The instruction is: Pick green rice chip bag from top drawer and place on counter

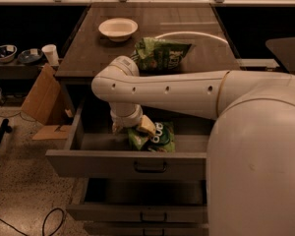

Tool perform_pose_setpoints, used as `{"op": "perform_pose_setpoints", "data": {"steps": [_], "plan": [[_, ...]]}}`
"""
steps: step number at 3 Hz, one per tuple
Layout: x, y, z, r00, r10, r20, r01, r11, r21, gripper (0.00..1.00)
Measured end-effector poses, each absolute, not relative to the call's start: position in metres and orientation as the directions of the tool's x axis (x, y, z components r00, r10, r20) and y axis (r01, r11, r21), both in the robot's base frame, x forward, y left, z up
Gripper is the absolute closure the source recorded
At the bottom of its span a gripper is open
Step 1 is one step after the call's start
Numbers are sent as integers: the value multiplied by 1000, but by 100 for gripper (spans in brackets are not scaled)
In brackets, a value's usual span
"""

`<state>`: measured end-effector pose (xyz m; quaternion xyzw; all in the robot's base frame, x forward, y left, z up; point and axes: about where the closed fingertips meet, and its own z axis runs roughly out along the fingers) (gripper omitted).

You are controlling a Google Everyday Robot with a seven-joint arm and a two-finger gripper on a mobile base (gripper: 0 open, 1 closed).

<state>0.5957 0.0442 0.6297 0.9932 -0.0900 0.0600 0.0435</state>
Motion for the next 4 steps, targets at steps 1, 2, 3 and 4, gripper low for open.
{"op": "perform_pose_setpoints", "data": {"steps": [1, 2, 3, 4], "plan": [[596, 44, 632, 977, -173, 127, -184, -980, 76, 60], [587, 30, 656, 958, -246, 148, -256, -965, 53, 84], [569, 11, 705, 922, -328, 205, -341, -940, 31, 100], [552, -5, 760, 877, -394, 275, -410, -912, 0, 100]]}}
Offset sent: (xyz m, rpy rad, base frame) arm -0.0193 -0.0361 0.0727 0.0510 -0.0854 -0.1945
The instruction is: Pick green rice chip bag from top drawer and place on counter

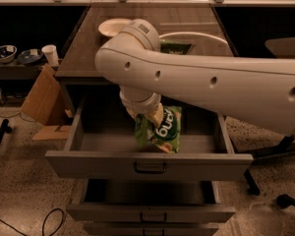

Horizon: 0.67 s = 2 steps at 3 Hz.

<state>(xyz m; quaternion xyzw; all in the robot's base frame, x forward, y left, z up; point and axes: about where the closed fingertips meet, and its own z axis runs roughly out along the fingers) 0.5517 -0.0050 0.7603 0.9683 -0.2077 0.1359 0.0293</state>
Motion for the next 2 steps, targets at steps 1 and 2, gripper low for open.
{"op": "perform_pose_setpoints", "data": {"steps": [1, 2], "plan": [[539, -16, 804, 830, -450, 330, -464, -885, -41, 100], [532, -35, 843, 764, -529, 370, -536, -839, -94, 100]]}}
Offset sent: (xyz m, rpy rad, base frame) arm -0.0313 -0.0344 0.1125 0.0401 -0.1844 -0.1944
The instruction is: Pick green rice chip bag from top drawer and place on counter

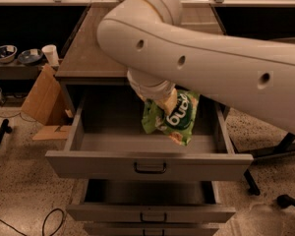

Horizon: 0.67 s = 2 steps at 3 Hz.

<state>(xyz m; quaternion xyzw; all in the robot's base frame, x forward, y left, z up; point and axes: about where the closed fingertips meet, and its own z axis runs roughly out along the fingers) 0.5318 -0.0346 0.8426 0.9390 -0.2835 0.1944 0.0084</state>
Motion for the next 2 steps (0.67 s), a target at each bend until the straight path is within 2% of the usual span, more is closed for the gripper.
{"op": "perform_pose_setpoints", "data": {"steps": [2], "plan": [[564, -86, 882, 656, -654, 377, -638, -747, -187, 100]]}}
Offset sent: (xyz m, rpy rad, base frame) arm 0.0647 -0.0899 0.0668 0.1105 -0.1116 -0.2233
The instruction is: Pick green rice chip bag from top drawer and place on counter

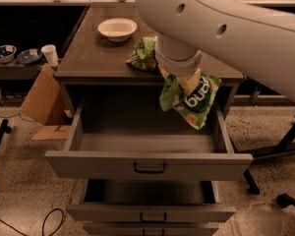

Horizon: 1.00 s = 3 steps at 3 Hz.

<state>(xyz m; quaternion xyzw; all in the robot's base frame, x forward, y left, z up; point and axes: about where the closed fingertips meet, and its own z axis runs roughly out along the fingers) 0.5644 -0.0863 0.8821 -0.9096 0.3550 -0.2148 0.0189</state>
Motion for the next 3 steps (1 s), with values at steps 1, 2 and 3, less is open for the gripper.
{"op": "perform_pose_setpoints", "data": {"steps": [1, 2, 3], "plan": [[593, -118, 903, 605, -699, 382, -675, -704, -221, 100], [619, -154, 926, 524, -756, 393, -726, -637, -257, 100], [636, -193, 950, 420, -813, 404, -785, -549, -288, 100]]}}
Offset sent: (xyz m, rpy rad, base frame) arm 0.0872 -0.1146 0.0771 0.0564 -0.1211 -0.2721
